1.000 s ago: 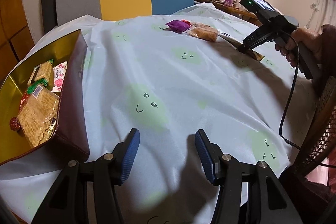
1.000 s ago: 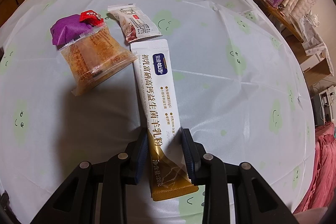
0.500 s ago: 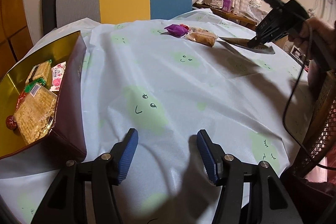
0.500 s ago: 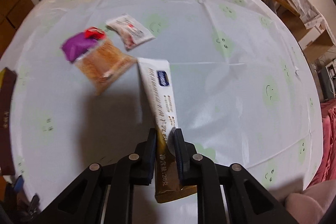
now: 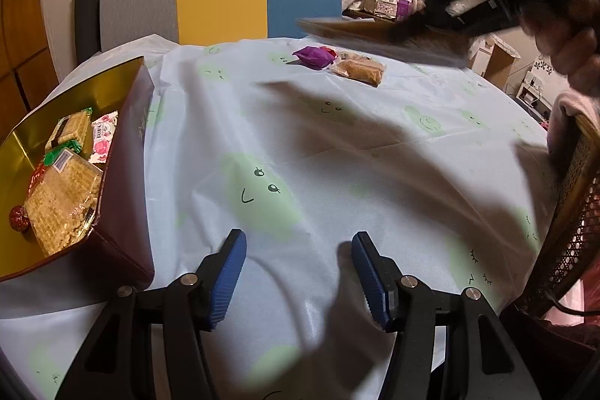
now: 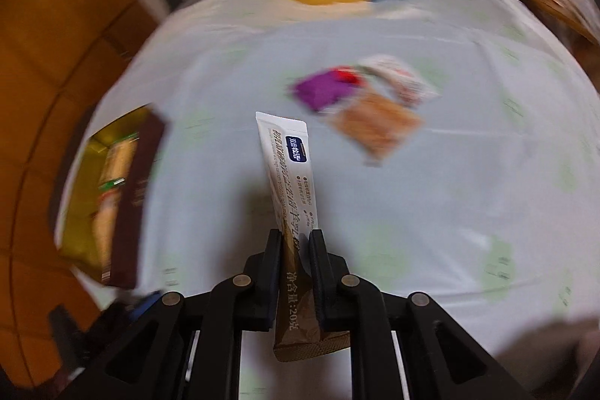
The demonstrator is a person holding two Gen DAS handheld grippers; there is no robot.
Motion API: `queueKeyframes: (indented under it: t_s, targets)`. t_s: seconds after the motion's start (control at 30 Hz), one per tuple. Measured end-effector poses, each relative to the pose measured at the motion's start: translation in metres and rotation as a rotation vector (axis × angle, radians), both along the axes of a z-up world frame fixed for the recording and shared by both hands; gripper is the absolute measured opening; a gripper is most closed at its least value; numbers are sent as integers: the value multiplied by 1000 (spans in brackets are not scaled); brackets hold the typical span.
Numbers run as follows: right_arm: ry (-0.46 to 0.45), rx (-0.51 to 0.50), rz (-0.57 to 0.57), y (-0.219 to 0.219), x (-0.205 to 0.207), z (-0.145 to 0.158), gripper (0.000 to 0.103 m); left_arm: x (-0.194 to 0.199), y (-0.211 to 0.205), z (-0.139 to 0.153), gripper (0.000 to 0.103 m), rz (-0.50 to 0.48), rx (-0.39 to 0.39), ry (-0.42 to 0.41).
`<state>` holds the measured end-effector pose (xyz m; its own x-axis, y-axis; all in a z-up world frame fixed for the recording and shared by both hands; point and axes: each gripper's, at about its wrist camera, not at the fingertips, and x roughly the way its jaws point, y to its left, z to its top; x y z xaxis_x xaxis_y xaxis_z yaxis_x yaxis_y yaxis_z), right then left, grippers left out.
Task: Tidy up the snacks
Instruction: 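Carry the white-and-gold milk powder stick into the gold tin with the right tool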
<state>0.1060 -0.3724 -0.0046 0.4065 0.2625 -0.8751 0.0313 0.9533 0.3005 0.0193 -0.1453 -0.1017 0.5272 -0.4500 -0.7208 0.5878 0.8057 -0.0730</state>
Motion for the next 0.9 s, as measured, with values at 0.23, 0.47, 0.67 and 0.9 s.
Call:
queueKeyframes:
  t_s: [0.23, 0.47, 0.67, 0.9]
  targets:
    - [-44, 136, 228, 102, 17, 30, 14, 1, 3, 0, 59, -3, -20, 3]
    - [-28, 142, 413, 193, 41, 37, 14, 1, 7, 0, 59, -9, -48, 4]
    - [34, 121, 474, 236, 62, 10, 18, 2, 9, 0, 59, -12, -65, 8]
    - [48, 104, 471, 245, 66, -7, 21, 0, 7, -1, 59, -14, -51, -6]
